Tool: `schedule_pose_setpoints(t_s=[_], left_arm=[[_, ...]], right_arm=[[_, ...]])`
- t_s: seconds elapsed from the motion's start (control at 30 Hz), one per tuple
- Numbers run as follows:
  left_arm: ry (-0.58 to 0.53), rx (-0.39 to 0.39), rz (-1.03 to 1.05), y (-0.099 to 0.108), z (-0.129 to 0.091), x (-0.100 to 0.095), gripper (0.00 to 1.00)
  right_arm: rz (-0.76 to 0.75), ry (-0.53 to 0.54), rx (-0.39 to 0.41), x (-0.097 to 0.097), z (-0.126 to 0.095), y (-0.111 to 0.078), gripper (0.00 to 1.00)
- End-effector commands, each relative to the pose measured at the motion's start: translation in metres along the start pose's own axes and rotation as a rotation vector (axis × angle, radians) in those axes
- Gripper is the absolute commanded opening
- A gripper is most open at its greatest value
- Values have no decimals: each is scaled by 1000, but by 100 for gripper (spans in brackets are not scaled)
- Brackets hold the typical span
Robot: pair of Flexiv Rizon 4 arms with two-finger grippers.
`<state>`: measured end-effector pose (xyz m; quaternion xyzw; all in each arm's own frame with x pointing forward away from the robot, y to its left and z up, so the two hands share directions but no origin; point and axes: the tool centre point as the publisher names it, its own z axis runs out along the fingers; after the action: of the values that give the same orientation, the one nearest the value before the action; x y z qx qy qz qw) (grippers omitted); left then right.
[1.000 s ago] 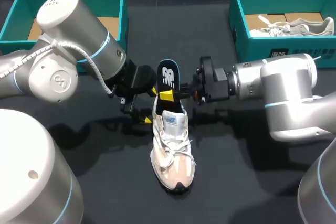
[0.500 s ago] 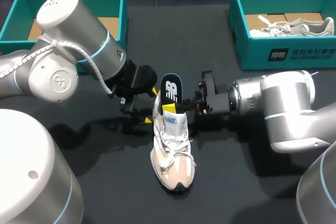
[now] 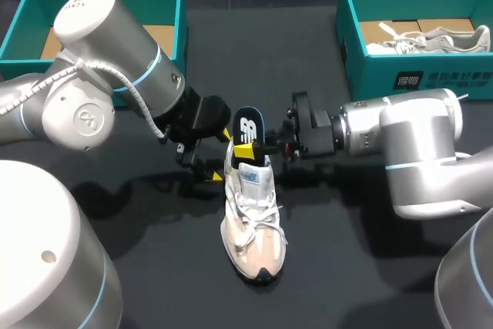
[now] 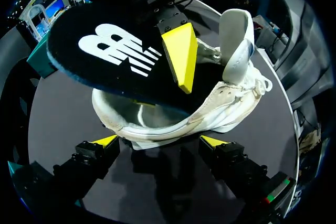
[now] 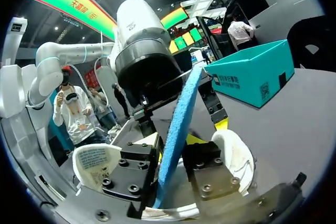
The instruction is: Take the shoe out of the shoebox, open the shoe tongue, remove and reinsert the insole, then place the shoe into the shoebox
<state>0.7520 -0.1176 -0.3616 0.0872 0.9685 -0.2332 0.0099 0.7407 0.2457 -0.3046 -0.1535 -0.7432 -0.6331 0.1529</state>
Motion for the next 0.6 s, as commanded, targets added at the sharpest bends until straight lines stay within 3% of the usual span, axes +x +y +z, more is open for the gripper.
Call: schedule_pose_setpoints(t_s=[0.03, 0.13, 0.17, 0.2, 0.6], left_arm=[[0, -3, 0, 0, 1, 0, 100], [0, -3, 0, 0, 1, 0, 100], [0, -3, 0, 0, 1, 0, 100], [0, -3, 0, 0, 1, 0, 100], [0, -3, 0, 0, 1, 0, 100]], right_arm=[[-2, -6, 17, -1, -4, 8, 19], [2, -6, 15, -6, -6, 9, 13], [6, -7, 13, -7, -6, 9, 3], [11, -7, 11, -8, -7, 7, 0], [139, 12, 33, 4, 5, -33, 0]])
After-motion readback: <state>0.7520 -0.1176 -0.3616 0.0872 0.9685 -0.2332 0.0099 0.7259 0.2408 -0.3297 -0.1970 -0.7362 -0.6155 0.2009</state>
